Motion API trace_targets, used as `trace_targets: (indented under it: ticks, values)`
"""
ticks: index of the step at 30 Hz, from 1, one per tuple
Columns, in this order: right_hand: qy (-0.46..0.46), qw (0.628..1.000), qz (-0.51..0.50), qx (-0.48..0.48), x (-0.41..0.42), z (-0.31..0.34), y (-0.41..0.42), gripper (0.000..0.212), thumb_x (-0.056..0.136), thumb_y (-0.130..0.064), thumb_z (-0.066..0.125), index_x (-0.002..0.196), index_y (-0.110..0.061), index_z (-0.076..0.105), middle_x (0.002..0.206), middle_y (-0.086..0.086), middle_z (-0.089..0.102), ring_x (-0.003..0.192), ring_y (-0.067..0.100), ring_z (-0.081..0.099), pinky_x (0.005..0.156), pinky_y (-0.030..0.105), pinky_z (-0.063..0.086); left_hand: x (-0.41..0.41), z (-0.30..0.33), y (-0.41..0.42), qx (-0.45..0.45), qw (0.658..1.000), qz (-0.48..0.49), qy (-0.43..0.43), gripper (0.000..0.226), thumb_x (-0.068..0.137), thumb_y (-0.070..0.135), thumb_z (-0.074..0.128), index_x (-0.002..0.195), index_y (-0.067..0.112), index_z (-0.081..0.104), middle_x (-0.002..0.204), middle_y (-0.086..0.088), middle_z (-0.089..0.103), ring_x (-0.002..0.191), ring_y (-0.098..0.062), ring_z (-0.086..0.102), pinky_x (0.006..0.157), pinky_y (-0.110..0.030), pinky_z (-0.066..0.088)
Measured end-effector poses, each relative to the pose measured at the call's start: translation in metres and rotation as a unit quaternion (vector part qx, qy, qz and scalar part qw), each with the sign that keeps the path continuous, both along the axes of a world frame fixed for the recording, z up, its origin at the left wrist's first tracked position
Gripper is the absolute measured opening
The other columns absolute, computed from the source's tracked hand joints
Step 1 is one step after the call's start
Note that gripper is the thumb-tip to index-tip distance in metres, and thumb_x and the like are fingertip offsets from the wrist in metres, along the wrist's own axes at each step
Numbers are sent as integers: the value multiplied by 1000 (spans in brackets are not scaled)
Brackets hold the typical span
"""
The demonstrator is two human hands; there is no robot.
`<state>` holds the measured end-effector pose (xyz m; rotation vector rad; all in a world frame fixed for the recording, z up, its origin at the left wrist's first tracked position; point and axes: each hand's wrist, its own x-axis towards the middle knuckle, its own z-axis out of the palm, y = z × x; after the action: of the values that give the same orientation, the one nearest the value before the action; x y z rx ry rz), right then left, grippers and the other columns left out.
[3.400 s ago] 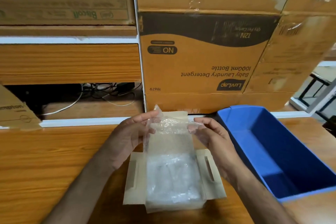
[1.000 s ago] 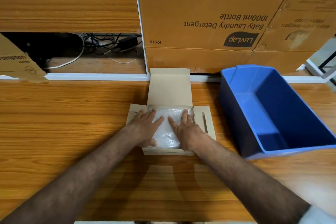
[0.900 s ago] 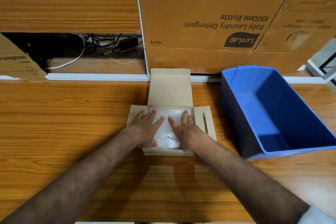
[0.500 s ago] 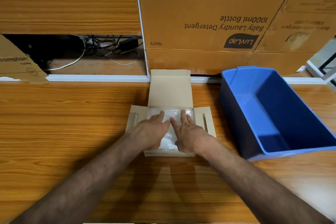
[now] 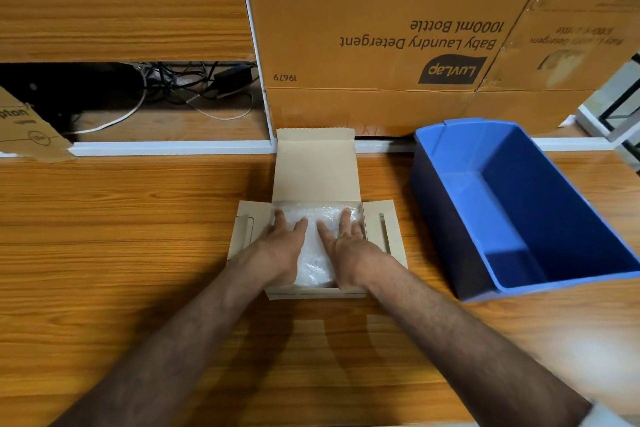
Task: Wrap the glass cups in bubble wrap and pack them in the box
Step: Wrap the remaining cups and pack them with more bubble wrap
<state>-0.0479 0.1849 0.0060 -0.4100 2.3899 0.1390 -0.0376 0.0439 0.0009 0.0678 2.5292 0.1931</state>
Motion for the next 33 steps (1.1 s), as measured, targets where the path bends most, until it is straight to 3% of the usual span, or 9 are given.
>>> trace_targets:
  ticks: [5, 9, 11, 13, 17, 20, 24, 30, 33]
  values:
    - [7, 1000, 15, 16, 0, -5, -4, 118, 97, -29, 70, 156, -19, -31, 158, 34, -33, 153, 52, -9, 123, 51, 25, 1, -8, 0, -19, 1000, -9, 19, 118, 84, -15, 65, 161, 34, -10, 167, -11, -27, 156, -36, 18, 101, -43, 55]
    - [10, 999, 32, 32, 2, -3, -3, 116, 98, -33, 68, 156, -16, -31, 157, 36, -31, 152, 52, -11, 124, 52, 20, 2, -10, 4, -31, 999, -32, 29, 118, 83, -13, 68, 162, 32, -6, 169, -15, -22, 151, -37, 33, 92, -36, 59]
    - [10, 999, 41, 32, 1, 3, -3, 115, 98, -25, 69, 157, -16, -30, 159, 36, -29, 152, 52, -12, 124, 51, 20, -1, -2, -1, -29, 999, -44, 13, 120, 84, -12, 69, 162, 33, -9, 169, -12, -23, 148, -37, 38, 89, -35, 60]
    - [-2, 999, 36, 29, -1, 12, 1, 117, 95, -11, 72, 159, -21, -26, 162, 30, -28, 155, 50, -2, 120, 49, 33, -6, 9, -8, -20, 998, -49, -16, 124, 83, -11, 71, 161, 35, -12, 169, -7, -25, 143, -38, 43, 85, -33, 61]
    - [-2, 998, 47, 30, -3, 25, 7, 123, 85, 7, 74, 163, -26, -14, 168, 25, -18, 141, 40, 47, 99, 37, 56, -7, 15, -4, -45, 997, -58, -15, 130, 79, -9, 78, 161, 35, -12, 170, -10, -18, 125, -35, 58, 78, -34, 63]
    - [66, 992, 88, 60, 3, 12, 5, 114, 92, -3, 71, 163, -20, -16, 167, 33, -9, 147, 43, 38, 104, 37, 52, -4, 5, 2, -65, 995, -79, 15, 121, 84, -6, 74, 161, 31, -12, 168, -20, -18, 118, -30, 64, 76, -30, 61]
    - [116, 982, 118, 87, 10, -6, 4, 113, 97, -27, 72, 161, -14, -21, 163, 40, -5, 152, 47, 24, 111, 39, 46, 0, -3, 2, -70, 992, -103, 18, 117, 88, -5, 69, 161, 28, -17, 165, -24, -26, 127, -32, 60, 75, -29, 58]
    - [53, 995, 78, 14, 7, 15, 15, 107, 92, 2, 67, 165, -27, -5, 166, 29, -18, 152, 40, 30, 107, 39, 53, -6, 13, -11, 10, 995, -88, -39, 92, 99, 9, 60, 163, 35, -1, 169, -7, -22, 155, -38, 22, 109, -40, 49]
    - [63, 996, 57, -14, 11, 19, 13, 101, 94, 3, 64, 166, -29, 2, 168, 24, -19, 151, 35, 35, 104, 37, 54, -4, 2, -7, -19, 996, -91, -12, 103, 96, 12, 68, 163, 32, -7, 168, -11, -24, 157, -38, 12, 115, -44, 43]
